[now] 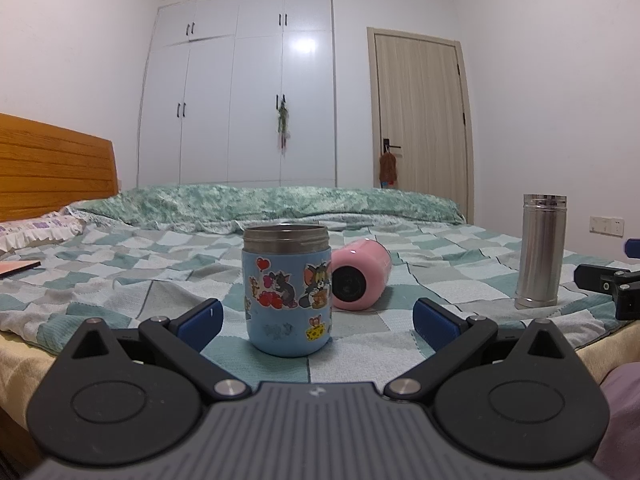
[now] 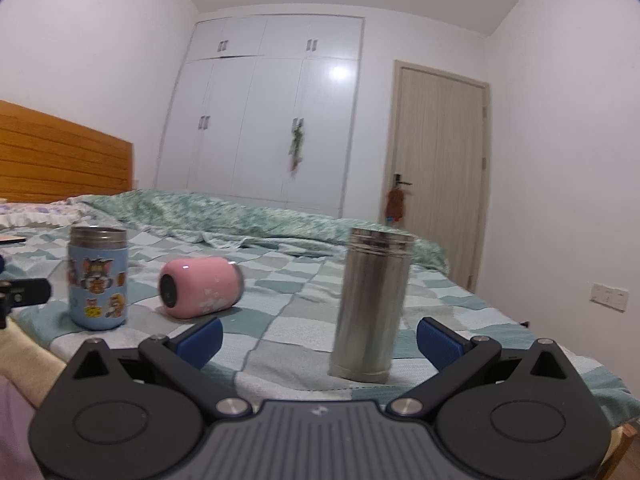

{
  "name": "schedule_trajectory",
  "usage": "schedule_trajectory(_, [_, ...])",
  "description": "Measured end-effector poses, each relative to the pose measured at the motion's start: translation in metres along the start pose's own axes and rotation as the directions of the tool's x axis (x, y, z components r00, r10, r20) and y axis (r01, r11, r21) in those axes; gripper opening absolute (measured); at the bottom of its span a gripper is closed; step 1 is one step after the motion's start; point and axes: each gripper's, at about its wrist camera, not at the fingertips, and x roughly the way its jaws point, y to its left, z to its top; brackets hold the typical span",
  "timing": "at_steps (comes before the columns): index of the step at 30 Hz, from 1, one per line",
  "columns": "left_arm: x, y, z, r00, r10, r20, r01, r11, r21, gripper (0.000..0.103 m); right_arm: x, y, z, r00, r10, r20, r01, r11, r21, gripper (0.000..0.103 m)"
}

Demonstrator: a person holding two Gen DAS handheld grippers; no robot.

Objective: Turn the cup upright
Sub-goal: 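Move the left gripper to the lying pink cup and close around it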

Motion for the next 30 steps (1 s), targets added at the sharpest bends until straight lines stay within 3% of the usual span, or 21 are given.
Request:
schedule_trajectory(5, [0.003,-0.002,0.012,0.999,-0.025,-0.037,0.025,1.0,-0.003,0.103,0.001,0.006,0.011,0.996,0.079,0.027,-0.079,0.996,-0.033,0.103])
schedule_trajectory(12, [0.01,-0.008,0.048,0.998,-0.058,-0.04,0.06,0.997,0.041,0.103,0.025,0.011,0.035,0.984,0.175,-0.007,-0.175,0.979,-0.106,0.103])
schedule_trajectory(30, [0.095,-0.029,0.109,0.992,-0.014,-0.127,0.036,0.985,0.171,0.103,0.157,0.036,0.055,0.938,0.326,-0.119,-0.344,0.921,-0.185,0.103])
